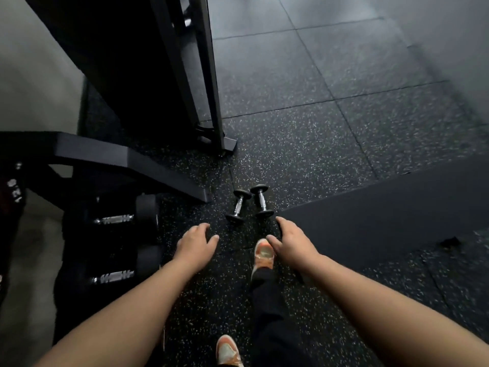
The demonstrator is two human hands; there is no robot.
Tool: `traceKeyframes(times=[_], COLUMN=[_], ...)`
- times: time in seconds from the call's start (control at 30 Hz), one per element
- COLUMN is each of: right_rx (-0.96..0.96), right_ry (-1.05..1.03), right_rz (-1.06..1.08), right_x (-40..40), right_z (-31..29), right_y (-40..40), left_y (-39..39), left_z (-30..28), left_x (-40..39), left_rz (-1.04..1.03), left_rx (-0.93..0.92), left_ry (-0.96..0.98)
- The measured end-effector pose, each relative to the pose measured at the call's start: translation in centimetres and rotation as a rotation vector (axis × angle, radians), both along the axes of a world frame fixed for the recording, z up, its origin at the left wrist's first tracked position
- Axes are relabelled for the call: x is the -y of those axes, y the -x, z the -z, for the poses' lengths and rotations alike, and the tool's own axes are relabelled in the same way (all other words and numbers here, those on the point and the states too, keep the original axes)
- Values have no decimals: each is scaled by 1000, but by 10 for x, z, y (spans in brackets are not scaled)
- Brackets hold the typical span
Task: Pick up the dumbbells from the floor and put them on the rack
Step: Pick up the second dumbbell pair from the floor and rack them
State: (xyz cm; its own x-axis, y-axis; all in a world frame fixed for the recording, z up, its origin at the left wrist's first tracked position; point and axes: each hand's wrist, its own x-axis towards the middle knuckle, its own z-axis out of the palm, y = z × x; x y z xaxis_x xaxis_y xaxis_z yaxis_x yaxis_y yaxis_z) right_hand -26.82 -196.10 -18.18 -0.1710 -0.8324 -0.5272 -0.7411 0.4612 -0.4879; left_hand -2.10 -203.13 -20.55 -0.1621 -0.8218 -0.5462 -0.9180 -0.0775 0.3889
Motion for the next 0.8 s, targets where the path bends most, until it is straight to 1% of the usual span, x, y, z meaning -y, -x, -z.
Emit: traceKeyframes(times=[0.23, 0.33, 0.43, 0.53, 0.63, 0.8], right_rx=[58, 76, 88, 69, 21, 3], right_ry=[-121, -189, -242, -284, -329, -373], right_rz=[-39, -31, -3, -7, 3, 31], right_x=[148, 194, 236, 269, 295, 314], right_z=[99, 140, 193, 266, 351, 490], right_y=[56, 77, 93, 104, 113, 114], left_y=[76, 101, 119, 129, 140, 153], left_z=[88, 132, 187, 260, 348, 493], left_x=[133, 176, 213, 239, 259, 268], left_rz=[-76, -139, -169, -138, -85, -50], left_rx=[25, 24, 24, 22, 32, 42], left_ry=[-86, -158, -184, -173, -173, -255])
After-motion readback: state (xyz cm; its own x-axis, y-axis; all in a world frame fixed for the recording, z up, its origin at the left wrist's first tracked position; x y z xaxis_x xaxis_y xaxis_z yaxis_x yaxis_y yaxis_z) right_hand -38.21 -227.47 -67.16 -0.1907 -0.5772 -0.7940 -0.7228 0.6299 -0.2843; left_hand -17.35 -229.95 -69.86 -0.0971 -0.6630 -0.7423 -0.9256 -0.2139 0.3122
